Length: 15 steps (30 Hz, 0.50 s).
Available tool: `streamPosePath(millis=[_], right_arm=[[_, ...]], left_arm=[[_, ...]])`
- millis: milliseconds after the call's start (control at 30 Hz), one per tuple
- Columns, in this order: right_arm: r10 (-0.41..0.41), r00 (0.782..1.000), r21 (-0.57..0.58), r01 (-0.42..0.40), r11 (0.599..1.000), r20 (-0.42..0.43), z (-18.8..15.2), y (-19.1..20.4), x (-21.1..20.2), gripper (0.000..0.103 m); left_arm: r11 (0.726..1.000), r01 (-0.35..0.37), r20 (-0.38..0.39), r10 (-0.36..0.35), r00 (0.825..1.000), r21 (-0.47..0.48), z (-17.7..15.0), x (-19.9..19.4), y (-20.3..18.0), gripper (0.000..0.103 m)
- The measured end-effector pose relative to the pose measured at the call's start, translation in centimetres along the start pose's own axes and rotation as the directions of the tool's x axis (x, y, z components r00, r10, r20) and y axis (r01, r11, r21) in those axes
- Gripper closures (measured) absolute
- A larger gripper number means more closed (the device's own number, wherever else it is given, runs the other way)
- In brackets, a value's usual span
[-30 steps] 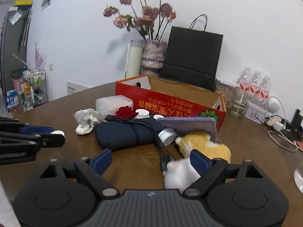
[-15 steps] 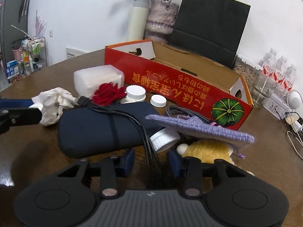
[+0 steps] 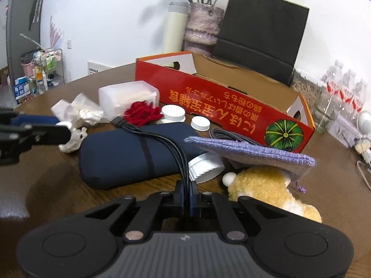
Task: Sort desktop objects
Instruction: 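Carry the white cap with the left gripper over the cardboard box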
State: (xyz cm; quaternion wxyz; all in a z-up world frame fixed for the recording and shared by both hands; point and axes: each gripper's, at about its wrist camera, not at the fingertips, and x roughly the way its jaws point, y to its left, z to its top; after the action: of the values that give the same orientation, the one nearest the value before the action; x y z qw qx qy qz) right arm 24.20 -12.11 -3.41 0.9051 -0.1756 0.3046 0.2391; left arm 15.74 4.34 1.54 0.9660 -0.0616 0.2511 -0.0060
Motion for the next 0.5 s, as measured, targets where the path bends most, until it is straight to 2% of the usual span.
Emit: streamPosePath(millis=[267, 500], right_arm=[[-0.032, 0.995, -0.054, 0.037, 0.998, 0.099, -0.3, 1.0, -3.0, 0.100], [-0.067, 0.980, -0.095, 0.086, 0.992, 0.188, -0.3, 2.0, -5.3, 0.101]], left_arm=[[1.000, -0.005, 0.030, 0.005, 1.000, 0.004, 0.1, -1.4, -0.2, 0.074], [1.000, -0.012, 0.064, 0.011, 0.998, 0.006, 0.1, -3.0, -0.4, 0.074]])
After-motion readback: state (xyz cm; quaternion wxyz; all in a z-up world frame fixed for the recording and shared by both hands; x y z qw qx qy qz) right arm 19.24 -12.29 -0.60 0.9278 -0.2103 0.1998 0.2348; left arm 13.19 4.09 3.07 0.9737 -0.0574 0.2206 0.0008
